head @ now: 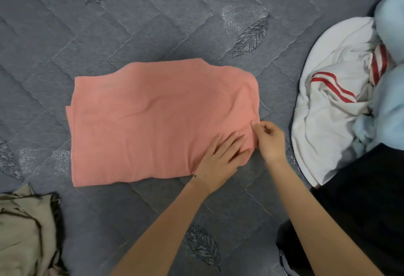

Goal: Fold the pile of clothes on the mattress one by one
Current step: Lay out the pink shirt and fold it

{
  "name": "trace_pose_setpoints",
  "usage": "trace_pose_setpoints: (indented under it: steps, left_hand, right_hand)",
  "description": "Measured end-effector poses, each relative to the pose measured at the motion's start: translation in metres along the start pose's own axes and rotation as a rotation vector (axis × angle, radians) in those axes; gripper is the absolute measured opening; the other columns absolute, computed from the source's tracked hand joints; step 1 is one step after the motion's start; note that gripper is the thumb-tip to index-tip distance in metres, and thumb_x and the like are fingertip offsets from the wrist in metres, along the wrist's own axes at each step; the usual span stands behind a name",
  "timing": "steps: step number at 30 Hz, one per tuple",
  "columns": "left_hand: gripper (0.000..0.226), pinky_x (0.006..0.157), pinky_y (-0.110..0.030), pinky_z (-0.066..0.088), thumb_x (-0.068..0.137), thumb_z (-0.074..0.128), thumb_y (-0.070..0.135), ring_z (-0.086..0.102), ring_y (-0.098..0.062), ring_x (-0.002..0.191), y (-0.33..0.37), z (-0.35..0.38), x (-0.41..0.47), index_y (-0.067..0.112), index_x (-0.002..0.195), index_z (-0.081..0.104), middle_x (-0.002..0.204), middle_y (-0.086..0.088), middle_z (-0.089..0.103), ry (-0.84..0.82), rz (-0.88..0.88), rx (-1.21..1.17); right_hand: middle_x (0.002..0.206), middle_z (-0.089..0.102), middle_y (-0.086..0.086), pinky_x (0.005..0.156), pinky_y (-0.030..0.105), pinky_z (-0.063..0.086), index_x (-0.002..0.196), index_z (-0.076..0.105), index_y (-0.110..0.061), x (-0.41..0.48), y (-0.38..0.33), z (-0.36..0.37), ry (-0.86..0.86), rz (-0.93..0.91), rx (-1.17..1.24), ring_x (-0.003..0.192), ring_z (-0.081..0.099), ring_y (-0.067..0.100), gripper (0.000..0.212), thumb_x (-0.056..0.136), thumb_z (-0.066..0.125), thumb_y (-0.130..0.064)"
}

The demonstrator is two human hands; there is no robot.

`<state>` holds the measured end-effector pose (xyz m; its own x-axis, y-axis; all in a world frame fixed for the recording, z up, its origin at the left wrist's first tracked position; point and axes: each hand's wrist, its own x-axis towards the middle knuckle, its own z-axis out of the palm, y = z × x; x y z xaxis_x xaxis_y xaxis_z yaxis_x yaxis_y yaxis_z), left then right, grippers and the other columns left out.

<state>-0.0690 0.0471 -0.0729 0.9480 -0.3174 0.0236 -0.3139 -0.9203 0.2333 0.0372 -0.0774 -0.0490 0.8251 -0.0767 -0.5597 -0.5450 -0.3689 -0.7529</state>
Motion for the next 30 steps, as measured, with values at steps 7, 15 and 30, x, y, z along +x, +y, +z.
trace_pose_setpoints:
  steps: [7, 15, 30]
  left_hand:
    - [0.013, 0.091, -0.054, 0.049, 0.080, 0.074, 0.007, 0.062, -0.026, 0.115, 0.012, 0.010, 0.030, 0.015, 0.070, 0.070, 0.120, -0.005, 0.067, 0.329, -0.054, -0.048]
    - [0.012, 0.098, -0.056, 0.044, 0.089, 0.062, 0.014, 0.059, -0.026, 0.119, 0.033, 0.003, 0.040, 0.006, 0.082, 0.067, 0.125, -0.011, 0.064, 0.393, -0.223, -0.306]
    - [0.065, 0.114, -0.064, 0.005, 0.093, 0.020, 0.060, -0.009, -0.032, 0.145, -0.037, 0.004, -0.023, 0.033, 0.151, 0.009, 0.158, -0.010, -0.006, -0.136, -0.826, -0.019]
  right_hand:
    - [0.069, 0.061, 0.007, 0.077, 0.050, 0.054, 0.073, 0.066, -0.018, 0.014, -0.005, -0.021, -0.058, 0.034, 0.026, 0.071, 0.055, 0.022, 0.017, 0.090, 0.065, -0.014]
    - [0.066, 0.066, 0.000, 0.056, 0.023, 0.052, 0.084, 0.066, -0.013, 0.023, -0.012, -0.036, -0.125, 0.012, 0.108, 0.056, 0.059, 0.010, 0.013, 0.095, 0.059, -0.015]
    - [0.084, 0.070, 0.005, 0.067, 0.020, 0.053, 0.098, 0.066, 0.006, -0.010, 0.023, -0.048, -0.415, 0.119, -0.021, 0.070, 0.065, 0.006, 0.014, 0.090, 0.062, -0.005]
